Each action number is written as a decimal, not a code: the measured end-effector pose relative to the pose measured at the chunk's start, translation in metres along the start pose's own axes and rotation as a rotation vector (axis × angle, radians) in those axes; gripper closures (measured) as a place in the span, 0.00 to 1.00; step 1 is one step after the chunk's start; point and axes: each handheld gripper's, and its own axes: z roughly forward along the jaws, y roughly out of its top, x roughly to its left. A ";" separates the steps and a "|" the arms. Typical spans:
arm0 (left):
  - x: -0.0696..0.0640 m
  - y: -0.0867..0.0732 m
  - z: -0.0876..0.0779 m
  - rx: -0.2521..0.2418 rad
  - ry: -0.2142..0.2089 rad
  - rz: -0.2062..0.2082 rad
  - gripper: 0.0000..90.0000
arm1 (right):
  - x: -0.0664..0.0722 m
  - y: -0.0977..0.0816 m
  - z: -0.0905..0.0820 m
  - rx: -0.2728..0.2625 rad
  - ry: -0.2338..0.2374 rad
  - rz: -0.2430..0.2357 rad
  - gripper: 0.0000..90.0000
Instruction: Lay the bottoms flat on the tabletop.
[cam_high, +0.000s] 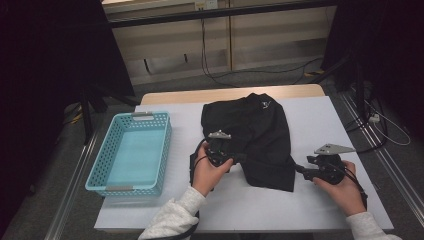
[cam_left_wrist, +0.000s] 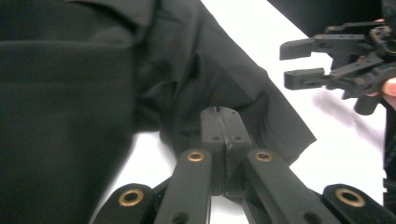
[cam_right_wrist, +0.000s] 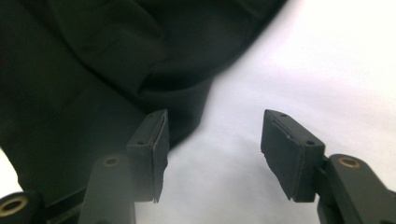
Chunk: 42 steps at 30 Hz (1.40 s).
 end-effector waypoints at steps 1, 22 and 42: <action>0.003 -0.001 -0.002 0.000 0.001 -0.016 1.00 | 0.001 0.001 0.001 -0.002 0.003 -0.001 0.46; 0.022 -0.016 -0.027 0.029 0.062 -0.075 1.00 | 0.034 0.014 0.030 0.039 0.072 -0.039 0.54; -0.015 -0.024 0.006 0.118 -0.010 0.027 1.00 | 0.003 -0.002 -0.036 0.040 0.014 -0.045 1.00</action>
